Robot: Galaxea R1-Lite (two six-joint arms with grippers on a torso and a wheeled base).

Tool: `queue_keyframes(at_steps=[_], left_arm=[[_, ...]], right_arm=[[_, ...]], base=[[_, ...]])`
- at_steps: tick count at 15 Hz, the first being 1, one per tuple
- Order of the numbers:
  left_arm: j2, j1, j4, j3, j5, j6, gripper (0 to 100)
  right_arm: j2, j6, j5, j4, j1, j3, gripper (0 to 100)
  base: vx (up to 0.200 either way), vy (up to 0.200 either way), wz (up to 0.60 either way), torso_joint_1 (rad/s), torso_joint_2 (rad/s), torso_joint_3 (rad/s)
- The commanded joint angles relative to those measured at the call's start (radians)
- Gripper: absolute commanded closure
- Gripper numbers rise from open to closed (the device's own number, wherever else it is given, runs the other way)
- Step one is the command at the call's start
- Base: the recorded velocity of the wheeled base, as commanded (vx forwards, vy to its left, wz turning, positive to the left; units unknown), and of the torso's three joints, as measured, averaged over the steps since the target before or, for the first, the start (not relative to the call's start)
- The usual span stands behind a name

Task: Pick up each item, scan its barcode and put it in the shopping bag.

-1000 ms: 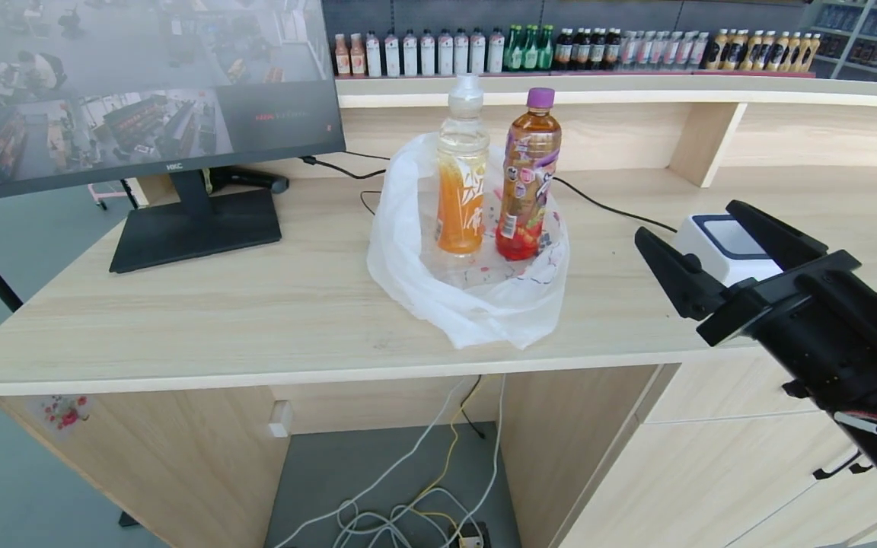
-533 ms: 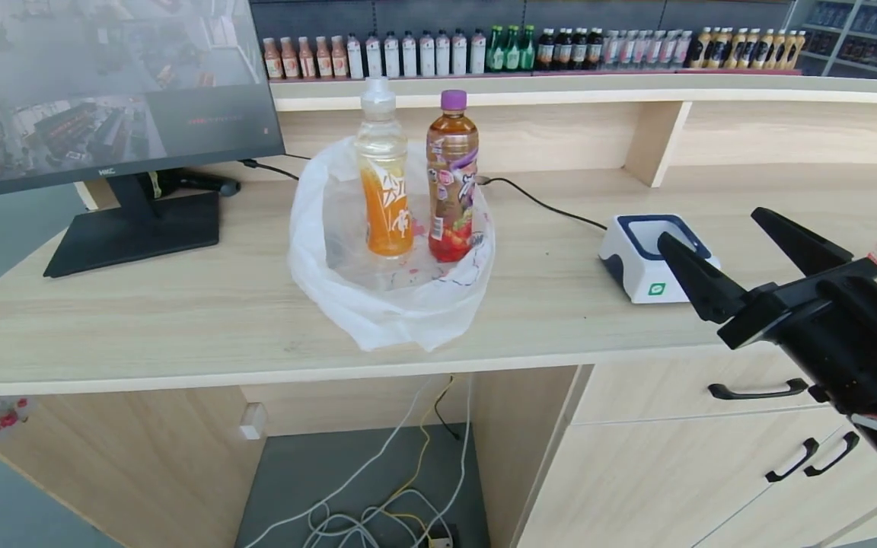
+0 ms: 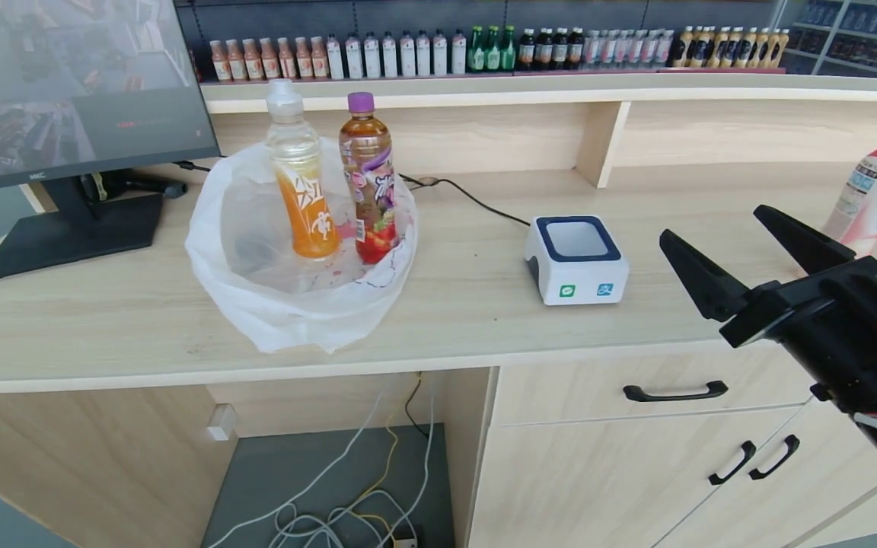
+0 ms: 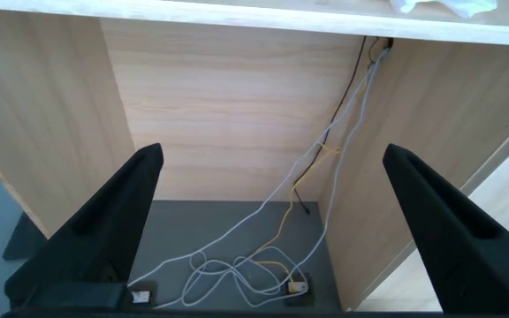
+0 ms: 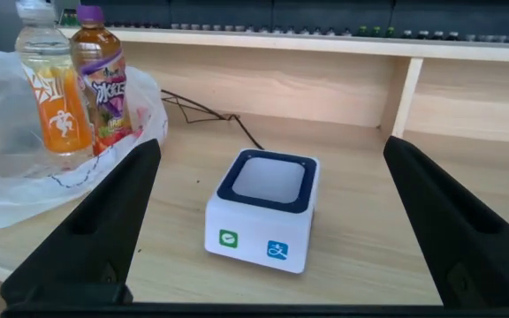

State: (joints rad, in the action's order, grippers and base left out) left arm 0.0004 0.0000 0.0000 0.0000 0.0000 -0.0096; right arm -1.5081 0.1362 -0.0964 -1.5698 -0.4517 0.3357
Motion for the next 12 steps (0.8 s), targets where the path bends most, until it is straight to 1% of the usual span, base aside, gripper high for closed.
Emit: queue_keyframes(at_steps=[1,9,12], left_arm=[[0.000,0.000,0.000,0.000,0.000,-0.001,0],[0.000,0.000,0.000,0.000,0.000,-0.001,0],[0.000,0.000,0.000,0.000,0.000,-0.001,0]], right_arm=[[-0.001,0.000,0.000,-0.001,-0.001,-0.001,0],[-0.007,-0.001,0.001,-0.001,-0.004,0.003,0],[-0.012,0.000,0.021,-0.001,-0.004,0.009,0]], base=[[0.000,-0.200,0.00,0.002,0.00,0.007],[0.000,-0.200,0.00,0.003,0.00,0.004],[0.000,-0.200,0.00,0.007,0.00,0.001]])
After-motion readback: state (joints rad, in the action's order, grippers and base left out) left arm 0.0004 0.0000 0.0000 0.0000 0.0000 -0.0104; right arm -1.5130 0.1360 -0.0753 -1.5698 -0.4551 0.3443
